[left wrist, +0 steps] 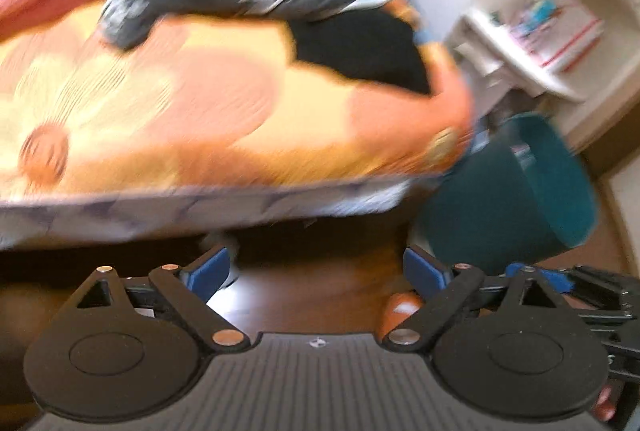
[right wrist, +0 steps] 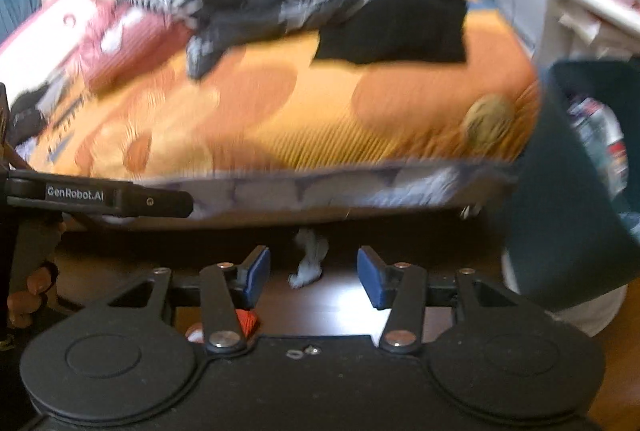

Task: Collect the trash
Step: 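Move both tools back under the bed toward remaining trash, then grasp red mesh with left tool while right tool grasps white tissue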

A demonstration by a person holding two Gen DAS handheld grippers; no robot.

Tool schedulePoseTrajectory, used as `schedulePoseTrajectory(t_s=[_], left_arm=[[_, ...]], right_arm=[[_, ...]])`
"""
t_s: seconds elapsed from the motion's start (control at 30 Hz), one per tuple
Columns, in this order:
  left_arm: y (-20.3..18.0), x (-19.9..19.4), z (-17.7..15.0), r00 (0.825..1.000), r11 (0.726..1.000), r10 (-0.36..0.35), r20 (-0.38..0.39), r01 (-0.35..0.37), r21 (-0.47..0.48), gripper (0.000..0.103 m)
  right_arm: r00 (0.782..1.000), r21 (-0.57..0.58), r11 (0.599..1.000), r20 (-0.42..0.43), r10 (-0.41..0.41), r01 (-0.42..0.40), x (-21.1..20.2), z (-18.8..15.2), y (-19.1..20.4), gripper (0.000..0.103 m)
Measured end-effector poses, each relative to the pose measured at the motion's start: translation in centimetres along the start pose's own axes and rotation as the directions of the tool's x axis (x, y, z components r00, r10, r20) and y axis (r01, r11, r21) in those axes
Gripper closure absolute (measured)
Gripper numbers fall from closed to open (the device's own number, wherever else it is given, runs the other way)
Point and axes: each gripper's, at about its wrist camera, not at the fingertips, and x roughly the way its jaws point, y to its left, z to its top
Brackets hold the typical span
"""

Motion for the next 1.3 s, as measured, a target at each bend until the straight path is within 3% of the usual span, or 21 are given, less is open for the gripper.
schedulePoseTrajectory(t_s=[0.1, 0.27, 0.43, 0.7, 0.87, 1.13, 1.3], left_arm=[[3.4, 3.0, -0.9, 0.995, 0.997, 0.071, -0.07, -0.071, 0.009, 0.009], [8.4, 7.9, -2.2, 0.976, 0.991, 0.134, -0.172, -0.127, 0.048, 0.009], [12.1, 13.1, -2.7, 0.947, 0.976, 0.194, -0.256, -0.161, 0.144, 0.009], [16.2, 21.1, -4.9, 0.901, 0.952, 0.23, -0.368, -0.129, 0.279, 0.009], [18.3, 26.3, -8.0, 0.866, 0.948, 0.231, -0.444, -0.098, 0.302, 0.009], [21.4, 32.4, -12.6, 0.833, 0.947, 0.216, -0.51, -0.052, 0.317, 0.009], [23.0, 35.7, -16.2, 0.785, 0.946, 0.234, -0.573, -0.047, 0.321, 0.009]], right_arm=[[0.997, -0.005, 1.0, -0.072, -0.015, 0.014, 4.1, -0.3, 0.8, 0.054], [0.992, -0.017, 0.999, -0.122, -0.029, 0.027, 10.4, -0.4, 1.8, 0.055], [0.989, 0.004, 1.0, -0.148, 0.027, -0.027, 16.7, -0.6, 2.1, 0.055], [0.969, -0.009, 1.0, -0.249, -0.003, 0.001, 27.1, -1.9, 1.7, 0.055], [0.956, -0.048, 0.999, -0.293, -0.019, 0.005, 32.5, -3.2, 1.5, 0.055], [0.938, -0.071, 0.997, -0.341, -0.066, 0.044, 40.4, -4.9, 1.8, 0.055], [0.925, -0.097, 0.993, -0.368, -0.092, 0.06, 44.2, -5.7, 2.7, 0.055]])
